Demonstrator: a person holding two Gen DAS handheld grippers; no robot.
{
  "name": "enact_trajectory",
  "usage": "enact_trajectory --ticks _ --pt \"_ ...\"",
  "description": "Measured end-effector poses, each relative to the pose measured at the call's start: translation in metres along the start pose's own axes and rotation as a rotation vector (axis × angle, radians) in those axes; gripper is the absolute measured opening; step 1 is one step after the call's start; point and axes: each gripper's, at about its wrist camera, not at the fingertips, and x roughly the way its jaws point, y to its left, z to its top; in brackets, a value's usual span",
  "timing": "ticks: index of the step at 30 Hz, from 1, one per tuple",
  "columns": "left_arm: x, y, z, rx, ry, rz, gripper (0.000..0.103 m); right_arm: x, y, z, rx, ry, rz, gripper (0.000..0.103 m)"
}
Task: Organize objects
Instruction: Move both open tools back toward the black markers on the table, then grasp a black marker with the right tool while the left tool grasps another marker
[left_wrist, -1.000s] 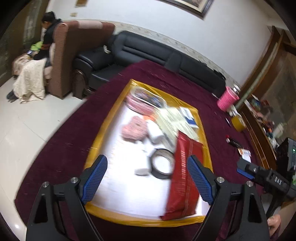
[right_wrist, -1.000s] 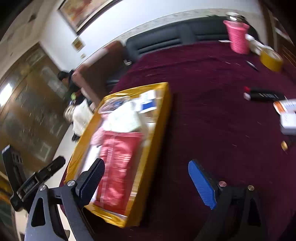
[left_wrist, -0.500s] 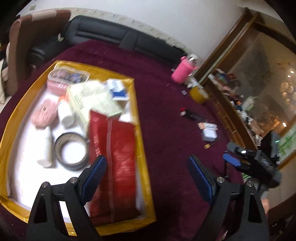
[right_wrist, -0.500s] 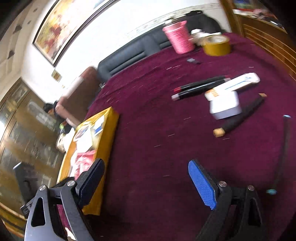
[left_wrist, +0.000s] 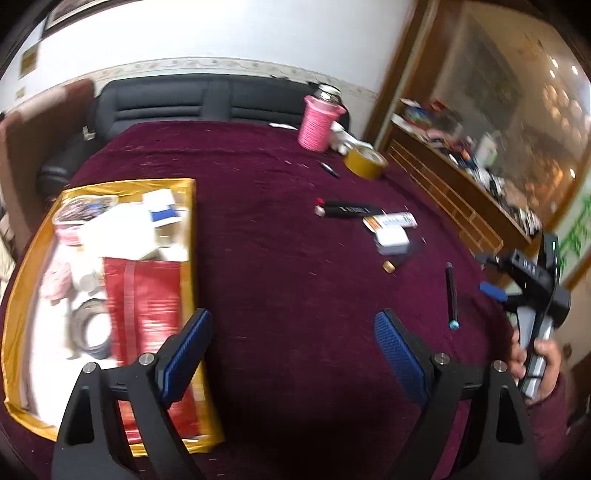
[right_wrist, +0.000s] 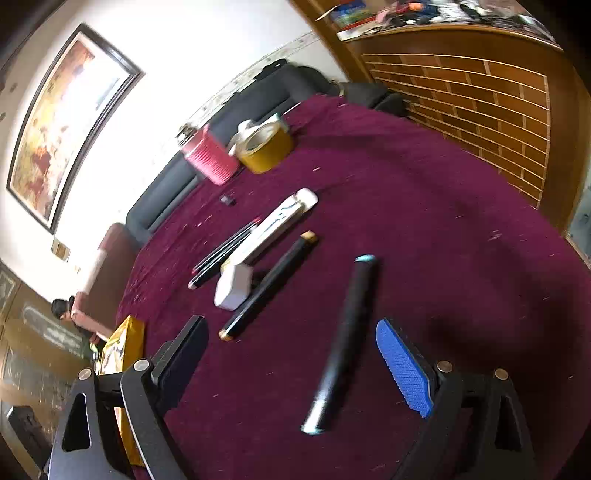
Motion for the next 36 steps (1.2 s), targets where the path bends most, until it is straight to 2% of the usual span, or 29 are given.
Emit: enact_trajectory --ticks 4,9,12,13,15,16,17,18,19,21,25,28,29,30,31,34,36 --pt "0.028 -0.031 0.005 0.044 0.066 -0.013 0.089 -0.001 -0.02 0.004 0.027 0.001 -0.011 0.095" --pt "0.066 -0.069 0.025 0.101 0.078 0.009 0.089 0.019 -0.023 0.0 0.024 0.059 -0.045 0.095" --pt "0.09 -0.085 0.039 0.096 0.101 -0.014 0.088 0.038 0.003 -0.002 -0.127 0.11 -0.144 0.095" --pt "0.097 -0.092 0.042 0.109 0.098 -0.026 0.088 0.046 0.017 -0.005 -0.205 0.127 -0.198 0.095" --pt "0.111 -0.11 0.044 0.177 0.088 -0.014 0.088 0.057 0.031 -0.009 -0.291 0.151 -0.245 0.092" --pt "0.117 -0.12 0.044 0.221 0.082 -0.009 0.088 0.062 0.034 -0.01 -0.316 0.159 -0.246 0.08" --pt "0.126 -0.132 0.043 0.283 0.076 -0.008 0.088 0.065 0.036 -0.011 -0.324 0.167 -0.251 0.062" --pt "0.133 -0.141 0.041 0.33 0.077 -0.004 0.088 0.068 0.035 -0.01 -0.336 0.168 -0.278 0.053" --pt "0.142 -0.149 0.04 0.377 0.082 0.004 0.088 0.066 0.035 -0.009 -0.36 0.154 -0.3 0.026" --pt "0.163 -0.164 0.039 0.466 0.101 0.02 0.088 0.063 0.028 -0.005 -0.356 0.173 -0.28 0.021" --pt "0.2 -0.181 0.037 0.55 0.144 0.032 0.082 0.048 0.005 0.002 -0.326 0.172 -0.256 0.017" --pt "0.222 -0.19 0.037 0.566 0.18 0.038 0.068 0.041 -0.01 0.006 -0.279 0.18 -0.224 0.017" --pt "0.223 -0.191 0.04 0.544 0.173 0.018 0.047 0.04 -0.012 0.008 -0.267 0.182 -0.213 0.017" --pt "0.225 -0.191 0.042 0.523 0.194 -0.006 0.034 0.04 -0.014 0.008 -0.257 0.184 -0.201 0.017" --pt "0.225 -0.19 0.042 0.493 0.213 -0.04 0.015 0.041 -0.015 0.01 -0.252 0.186 -0.191 0.018" --pt "0.221 -0.194 0.035 0.514 0.215 -0.019 0.014 0.043 -0.014 0.01 -0.248 0.182 -0.182 0.018" --pt "0.212 -0.188 0.029 0.511 0.237 -0.038 0.014 0.043 -0.015 0.01 -0.252 0.178 -0.179 0.018"
